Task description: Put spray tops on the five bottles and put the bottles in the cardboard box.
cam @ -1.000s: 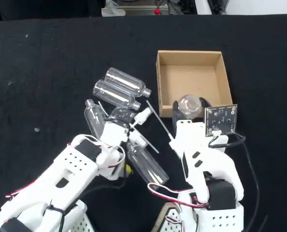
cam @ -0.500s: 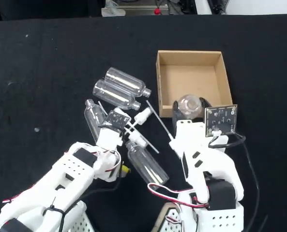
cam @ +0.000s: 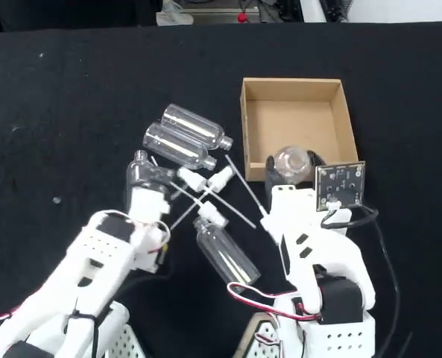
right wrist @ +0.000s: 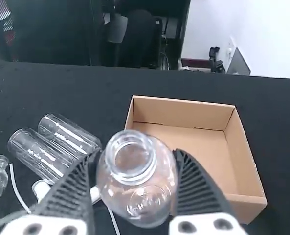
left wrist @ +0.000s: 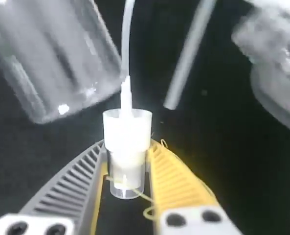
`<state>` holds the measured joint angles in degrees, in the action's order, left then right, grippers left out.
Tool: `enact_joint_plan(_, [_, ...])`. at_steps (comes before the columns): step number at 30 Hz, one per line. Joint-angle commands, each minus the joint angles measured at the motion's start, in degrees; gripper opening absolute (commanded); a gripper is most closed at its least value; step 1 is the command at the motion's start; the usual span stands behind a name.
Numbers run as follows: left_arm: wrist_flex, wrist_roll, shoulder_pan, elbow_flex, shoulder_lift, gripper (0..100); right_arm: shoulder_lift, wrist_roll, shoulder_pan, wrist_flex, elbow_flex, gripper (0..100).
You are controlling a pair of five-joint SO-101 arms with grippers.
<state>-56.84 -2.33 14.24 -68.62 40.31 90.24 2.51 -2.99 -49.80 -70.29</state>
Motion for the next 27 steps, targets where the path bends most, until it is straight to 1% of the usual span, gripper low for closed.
enact_joint_plan(1, [-7.03,7.21,-3.12,7.08,0.53,5,1.54,-0.26,0.62,2.2,-0.75,2.8])
enact_joint_plan(6, [-24.53,20.4,-5.14,16.66,0.53,5,1.54,-0.26,0.62,4.57,-2.59,2.8])
enact_joint_plan(8, [-29.54,24.44,-7.16,20.0,0.53,5,1.54,-0.26,0.62,4.4,-2.51,2.8])
enact_joint_plan(10, [-32.88,27.69,-9.19,23.08,0.53,5,1.54,-0.26,0.62,4.4,-2.51,2.8])
enact_joint_plan(12, [-35.08,29.71,-11.12,26.51,0.53,5,1.54,-0.26,0.62,4.48,-2.59,2.8])
enact_joint_plan(18, [-41.32,30.51,-15.78,36.7,0.53,5,1.54,-0.26,0.62,4.4,-2.59,2.8])
enact_joint_plan(20, [-41.93,30.51,-19.38,38.64,0.53,5,1.54,-0.26,0.62,4.4,-2.59,2.8])
enact_joint_plan(23, [-40.79,30.59,-27.74,39.6,0.35,5,1.54,-0.26,0.62,4.31,-2.59,2.8])
enact_joint_plan(27, [-31.47,30.42,-40.84,36.09,0.18,5,1.54,-0.26,0.62,4.31,-2.68,2.8])
